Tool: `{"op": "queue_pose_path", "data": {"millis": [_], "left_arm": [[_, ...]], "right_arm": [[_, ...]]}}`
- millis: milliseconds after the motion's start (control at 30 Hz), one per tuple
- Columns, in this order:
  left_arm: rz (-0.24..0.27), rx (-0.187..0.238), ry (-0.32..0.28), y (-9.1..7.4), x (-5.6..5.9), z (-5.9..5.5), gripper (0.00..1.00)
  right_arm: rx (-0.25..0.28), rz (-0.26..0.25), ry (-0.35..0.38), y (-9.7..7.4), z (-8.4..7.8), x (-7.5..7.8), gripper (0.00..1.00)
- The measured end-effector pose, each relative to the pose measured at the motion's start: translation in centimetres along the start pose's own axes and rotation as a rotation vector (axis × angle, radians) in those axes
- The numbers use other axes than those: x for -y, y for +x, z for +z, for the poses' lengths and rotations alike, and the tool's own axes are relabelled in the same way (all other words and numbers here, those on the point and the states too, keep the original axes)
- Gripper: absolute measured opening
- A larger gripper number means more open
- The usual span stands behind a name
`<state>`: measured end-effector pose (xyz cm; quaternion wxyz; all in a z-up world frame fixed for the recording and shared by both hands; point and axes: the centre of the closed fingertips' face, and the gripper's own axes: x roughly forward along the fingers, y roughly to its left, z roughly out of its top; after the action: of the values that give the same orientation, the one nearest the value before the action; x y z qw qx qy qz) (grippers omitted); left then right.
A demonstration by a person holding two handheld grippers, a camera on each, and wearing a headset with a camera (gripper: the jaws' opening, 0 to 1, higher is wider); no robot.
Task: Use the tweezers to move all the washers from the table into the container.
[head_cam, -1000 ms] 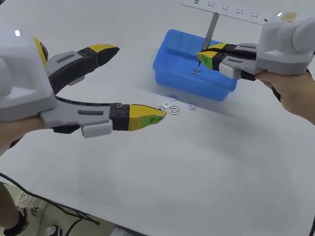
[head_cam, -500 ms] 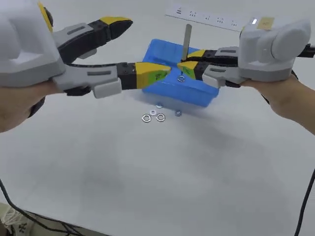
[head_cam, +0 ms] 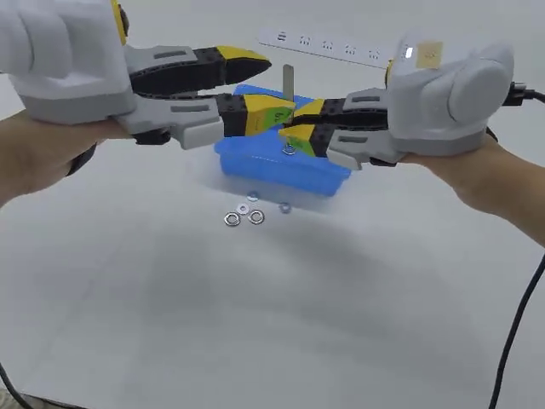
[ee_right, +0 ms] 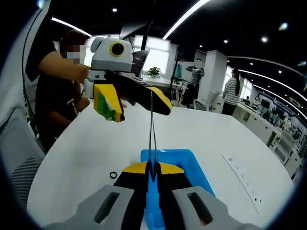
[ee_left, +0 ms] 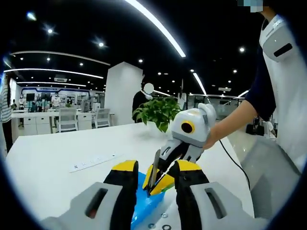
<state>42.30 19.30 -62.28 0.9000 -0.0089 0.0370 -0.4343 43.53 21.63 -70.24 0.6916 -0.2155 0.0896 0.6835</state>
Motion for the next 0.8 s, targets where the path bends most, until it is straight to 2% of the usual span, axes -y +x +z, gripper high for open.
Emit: {"op": "queue_pose_path", "data": {"millis": [33,333,467,533,567,633,733,800], "left_arm": [[-0.007,-0.002,0.005,0.0,0.0,0.0,0.3],[-0.083,-0.029,0.031,-0.3,1.0,0.3,0.22],[-0.112,-0.066,0.045,-0.3,1.4,-0.2,0.14],[-0.112,-0.077,0.042,-0.3,1.3,-0.3,0.09],[-0.097,-0.084,0.065,-0.3,1.0,-0.3,0.08],[-0.112,-0.091,0.072,-0.4,1.4,-0.3,0.08],[-0.117,-0.113,0.136,-0.6,1.8,-0.4,0.07],[-0.124,-0.118,0.139,-0.7,2.1,-0.5,0.06]], "right_arm": [[0.002,0.003,0.0,0.0,0.1,-0.1,0.08],[0.02,0.036,0.008,-0.2,0.5,-1.1,0.08],[0.027,0.049,0.009,-0.3,0.6,-1.6,0.08],[0.022,0.06,-0.001,-0.4,0.6,-1.9,0.08],[0.021,0.065,0.004,-0.4,0.6,-2.1,0.08],[0.026,0.065,0.011,-0.5,0.6,-2.2,0.08],[0.024,0.068,0.008,-0.5,0.6,-2.4,0.08],[0.025,0.069,0.012,-0.5,0.6,-2.6,0.08]]}}
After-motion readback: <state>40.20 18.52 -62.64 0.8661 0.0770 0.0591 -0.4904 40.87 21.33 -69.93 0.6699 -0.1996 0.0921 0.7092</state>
